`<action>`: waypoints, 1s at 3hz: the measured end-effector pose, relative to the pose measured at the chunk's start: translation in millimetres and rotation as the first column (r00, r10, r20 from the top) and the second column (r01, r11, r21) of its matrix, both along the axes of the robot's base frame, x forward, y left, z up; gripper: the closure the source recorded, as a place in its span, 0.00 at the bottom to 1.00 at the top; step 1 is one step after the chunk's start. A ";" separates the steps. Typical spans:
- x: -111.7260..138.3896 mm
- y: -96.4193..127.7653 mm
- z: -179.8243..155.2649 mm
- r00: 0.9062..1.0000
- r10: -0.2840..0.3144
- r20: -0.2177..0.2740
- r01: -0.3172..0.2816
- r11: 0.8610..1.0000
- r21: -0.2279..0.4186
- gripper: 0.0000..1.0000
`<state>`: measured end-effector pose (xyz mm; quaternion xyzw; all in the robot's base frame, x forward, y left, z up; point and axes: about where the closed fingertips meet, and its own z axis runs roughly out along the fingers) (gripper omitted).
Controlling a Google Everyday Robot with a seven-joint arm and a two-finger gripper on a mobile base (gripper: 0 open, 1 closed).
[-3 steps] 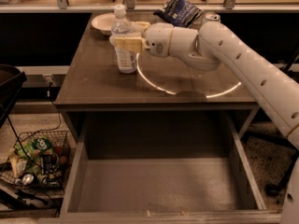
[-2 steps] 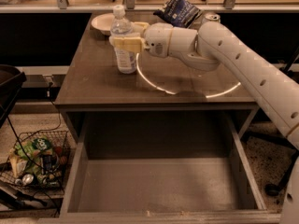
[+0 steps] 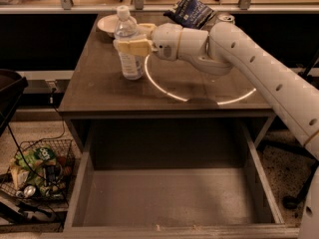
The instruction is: Place blue plastic bottle into top drawer
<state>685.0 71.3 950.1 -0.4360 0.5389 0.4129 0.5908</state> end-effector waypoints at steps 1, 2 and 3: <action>-15.4 -4.7 14.8 1.000 -0.009 0.026 0.008 1.000 0.015 1.00; -68.2 -19.6 42.4 0.994 -0.040 0.098 0.036 0.998 0.046 1.00; -113.0 -37.4 43.9 0.988 -0.069 0.137 0.061 0.996 0.064 1.00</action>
Offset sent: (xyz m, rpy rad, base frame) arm -0.1053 -0.0409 0.0565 0.0571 -0.1483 -0.0648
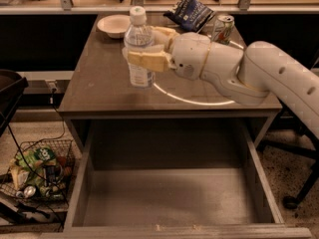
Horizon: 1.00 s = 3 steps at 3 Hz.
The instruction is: Place blue plastic bottle into top drawer
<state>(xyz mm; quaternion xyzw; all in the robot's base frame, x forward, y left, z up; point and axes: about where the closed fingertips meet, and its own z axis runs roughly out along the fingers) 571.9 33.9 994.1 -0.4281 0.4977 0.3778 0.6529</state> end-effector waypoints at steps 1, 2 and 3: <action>-54.6 -14.6 -14.2 1.000 0.008 0.010 -0.008 0.999 0.031 1.00; -117.2 -56.5 -60.1 0.999 -0.029 -0.022 0.030 0.999 0.031 1.00; -144.0 -80.3 -91.9 0.997 -0.058 -0.045 0.059 0.998 0.014 1.00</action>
Offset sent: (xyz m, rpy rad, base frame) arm -0.1642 -0.1015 -0.0905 0.0456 0.0483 -0.0815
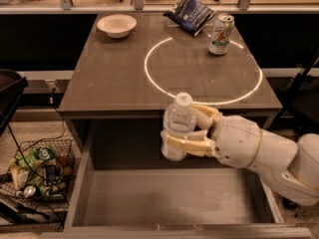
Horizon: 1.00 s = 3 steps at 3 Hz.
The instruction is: Place blue plastic bottle into top drawer
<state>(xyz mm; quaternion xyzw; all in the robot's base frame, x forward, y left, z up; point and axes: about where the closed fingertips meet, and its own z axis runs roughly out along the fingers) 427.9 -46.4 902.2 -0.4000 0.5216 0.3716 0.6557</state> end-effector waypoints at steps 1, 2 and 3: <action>13.7 -27.4 -41.3 0.999 -0.049 -0.002 0.049 0.997 -0.059 1.00; 42.9 -33.3 -63.7 0.996 -0.086 -0.039 0.079 0.984 -0.160 1.00; 72.4 -33.1 -92.2 0.994 -0.061 -0.092 0.043 0.982 -0.181 1.00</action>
Offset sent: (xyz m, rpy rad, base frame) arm 0.0771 -0.0456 -0.0917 -0.2755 0.1024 -0.1277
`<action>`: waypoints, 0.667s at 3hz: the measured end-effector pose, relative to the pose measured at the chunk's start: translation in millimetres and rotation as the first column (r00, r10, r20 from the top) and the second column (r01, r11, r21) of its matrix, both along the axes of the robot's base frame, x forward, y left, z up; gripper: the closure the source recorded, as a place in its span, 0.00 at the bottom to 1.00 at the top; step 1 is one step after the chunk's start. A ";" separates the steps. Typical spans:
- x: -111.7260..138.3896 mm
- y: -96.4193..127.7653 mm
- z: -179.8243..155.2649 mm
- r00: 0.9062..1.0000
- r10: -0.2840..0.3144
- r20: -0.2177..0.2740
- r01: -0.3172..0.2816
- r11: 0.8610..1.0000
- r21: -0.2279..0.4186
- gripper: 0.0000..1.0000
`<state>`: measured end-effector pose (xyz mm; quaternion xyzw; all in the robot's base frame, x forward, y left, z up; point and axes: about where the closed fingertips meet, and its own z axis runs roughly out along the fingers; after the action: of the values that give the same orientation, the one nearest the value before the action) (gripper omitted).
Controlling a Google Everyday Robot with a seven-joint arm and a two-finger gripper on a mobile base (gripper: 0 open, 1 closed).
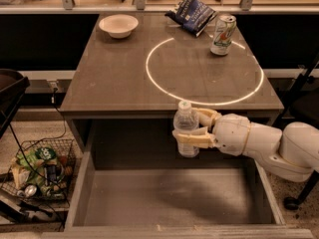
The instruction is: Place blue plastic bottle into top drawer
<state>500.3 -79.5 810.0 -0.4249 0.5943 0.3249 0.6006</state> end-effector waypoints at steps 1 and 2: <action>1.1 8.9 -37.5 0.995 0.083 -0.050 -0.079 0.994 0.077 1.00; -10.8 14.9 -57.1 0.988 0.141 -0.067 -0.131 0.982 0.135 1.00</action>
Offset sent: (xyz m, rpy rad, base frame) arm -0.0247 0.0170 -0.0822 0.1976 0.1067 0.1969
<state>489.5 -64.5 752.9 -0.4117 0.5640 0.4193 0.5802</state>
